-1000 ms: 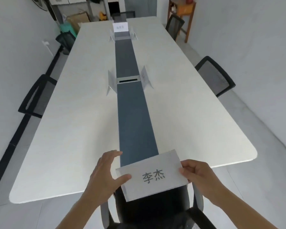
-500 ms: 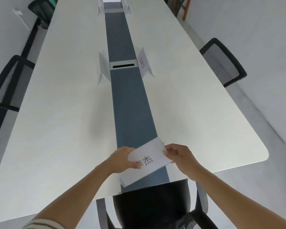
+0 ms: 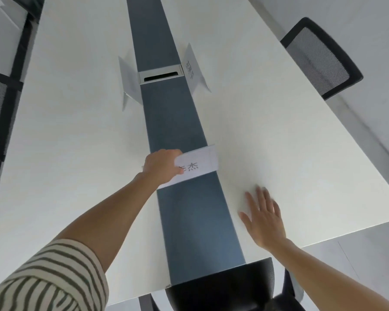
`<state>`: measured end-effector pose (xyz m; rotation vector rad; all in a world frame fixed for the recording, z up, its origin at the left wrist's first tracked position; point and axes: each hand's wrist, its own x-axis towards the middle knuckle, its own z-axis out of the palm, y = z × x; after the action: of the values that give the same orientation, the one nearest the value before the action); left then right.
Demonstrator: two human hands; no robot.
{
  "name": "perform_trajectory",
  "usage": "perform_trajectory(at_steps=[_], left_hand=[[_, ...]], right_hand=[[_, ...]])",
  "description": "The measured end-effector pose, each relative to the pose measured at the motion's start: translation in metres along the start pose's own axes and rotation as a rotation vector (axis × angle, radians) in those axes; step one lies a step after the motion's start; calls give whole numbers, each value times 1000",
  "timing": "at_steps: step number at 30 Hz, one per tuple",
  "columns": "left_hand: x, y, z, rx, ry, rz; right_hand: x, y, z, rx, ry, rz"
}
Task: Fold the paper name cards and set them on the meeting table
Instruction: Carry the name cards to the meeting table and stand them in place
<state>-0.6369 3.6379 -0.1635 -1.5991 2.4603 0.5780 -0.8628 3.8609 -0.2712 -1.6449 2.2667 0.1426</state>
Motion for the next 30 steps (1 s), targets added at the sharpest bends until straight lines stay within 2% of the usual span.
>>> perform_trajectory(at_steps=[4, 14, 27, 30], left_hand=[[33, -6, -1, 60, -15, -32], [84, -17, -4, 72, -6, -18], [100, -18, -10, 84, -84, -30], [101, -18, -8, 155, -70, -16]], right_hand=[[0, 4, 13, -44, 59, -7], [5, 11, 18, -35, 51, -2], [5, 13, 19, -24, 66, -6], [5, 13, 21, -31, 73, -8]])
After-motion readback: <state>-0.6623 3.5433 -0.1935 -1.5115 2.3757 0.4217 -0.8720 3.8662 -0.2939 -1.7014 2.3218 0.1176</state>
